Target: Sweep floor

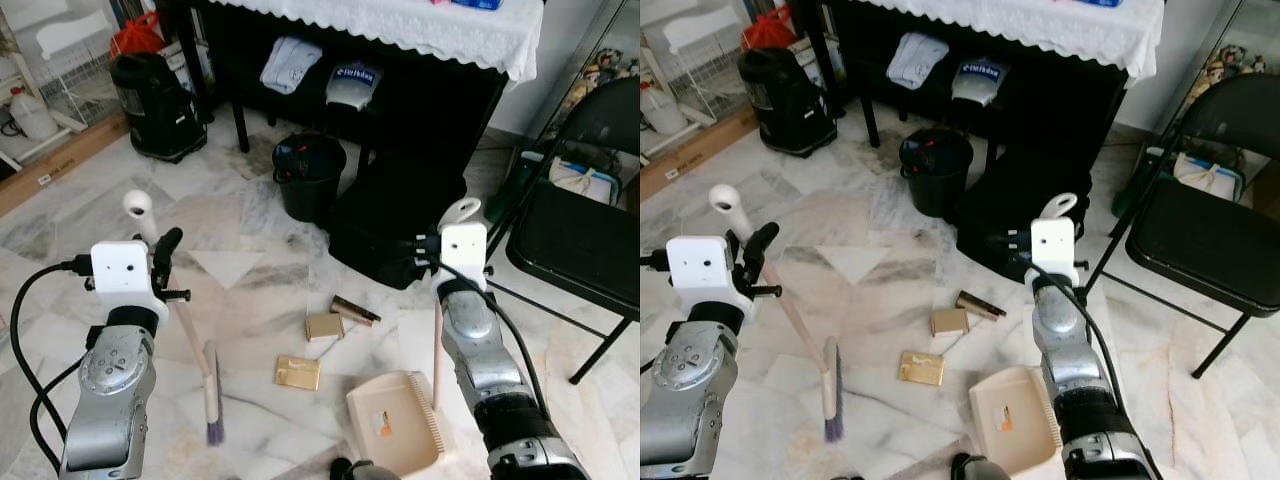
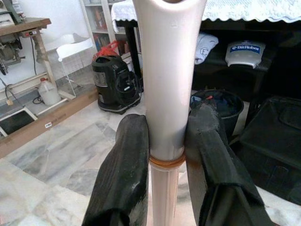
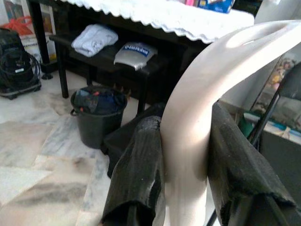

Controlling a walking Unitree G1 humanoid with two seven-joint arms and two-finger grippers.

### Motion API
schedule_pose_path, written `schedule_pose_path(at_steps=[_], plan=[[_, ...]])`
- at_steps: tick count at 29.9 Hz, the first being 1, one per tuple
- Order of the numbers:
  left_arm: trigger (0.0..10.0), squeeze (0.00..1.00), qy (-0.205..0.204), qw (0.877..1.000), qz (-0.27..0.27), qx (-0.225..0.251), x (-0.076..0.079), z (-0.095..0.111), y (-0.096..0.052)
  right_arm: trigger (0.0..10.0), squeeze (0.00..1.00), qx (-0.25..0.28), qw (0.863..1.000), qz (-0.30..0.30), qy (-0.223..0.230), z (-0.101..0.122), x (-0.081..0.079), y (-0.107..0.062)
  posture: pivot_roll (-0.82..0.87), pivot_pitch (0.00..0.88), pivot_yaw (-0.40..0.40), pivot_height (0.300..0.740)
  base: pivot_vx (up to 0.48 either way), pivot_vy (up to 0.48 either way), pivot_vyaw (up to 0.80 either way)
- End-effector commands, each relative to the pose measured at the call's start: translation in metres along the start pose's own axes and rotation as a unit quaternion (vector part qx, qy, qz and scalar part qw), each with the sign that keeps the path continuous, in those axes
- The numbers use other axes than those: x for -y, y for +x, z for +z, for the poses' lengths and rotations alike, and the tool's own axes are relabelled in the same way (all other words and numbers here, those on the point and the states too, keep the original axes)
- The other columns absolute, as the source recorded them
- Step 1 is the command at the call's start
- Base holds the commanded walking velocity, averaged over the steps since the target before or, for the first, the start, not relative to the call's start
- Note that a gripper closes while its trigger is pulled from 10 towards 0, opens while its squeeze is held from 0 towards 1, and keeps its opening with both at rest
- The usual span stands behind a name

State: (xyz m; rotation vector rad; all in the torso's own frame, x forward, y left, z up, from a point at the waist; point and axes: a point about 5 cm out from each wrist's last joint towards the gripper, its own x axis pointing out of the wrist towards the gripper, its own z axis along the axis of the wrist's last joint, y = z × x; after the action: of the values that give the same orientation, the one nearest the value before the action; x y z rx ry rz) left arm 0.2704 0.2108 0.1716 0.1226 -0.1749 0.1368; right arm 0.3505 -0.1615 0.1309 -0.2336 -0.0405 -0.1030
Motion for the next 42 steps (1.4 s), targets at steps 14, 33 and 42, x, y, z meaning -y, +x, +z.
schedule_pose_path(at_steps=[14,33,42], plan=[[10.0,0.0,-0.005,1.0,0.007,0.026,-0.006,0.004,0.001,10.0,0.0,-0.005,0.998,0.04,-0.044,-0.005,-0.019,0.014,-0.05,0.242,-0.05,0.74,0.0,0.0,0.0],[10.0,0.0,-0.011,0.999,-0.014,0.031,-0.002,0.008,0.001,10.0,0.0,-0.012,0.999,0.03,-0.013,-0.012,-0.022,0.014,-0.04,0.259,-0.043,0.74,0.0,0.0,0.0],[10.0,0.0,-0.011,0.999,-0.017,0.036,-0.001,0.011,0.002,10.0,0.0,0.069,0.998,0.006,0.01,0.011,-0.017,0.017,-0.04,0.258,-0.044,0.74,0.0,0.0,0.0]])
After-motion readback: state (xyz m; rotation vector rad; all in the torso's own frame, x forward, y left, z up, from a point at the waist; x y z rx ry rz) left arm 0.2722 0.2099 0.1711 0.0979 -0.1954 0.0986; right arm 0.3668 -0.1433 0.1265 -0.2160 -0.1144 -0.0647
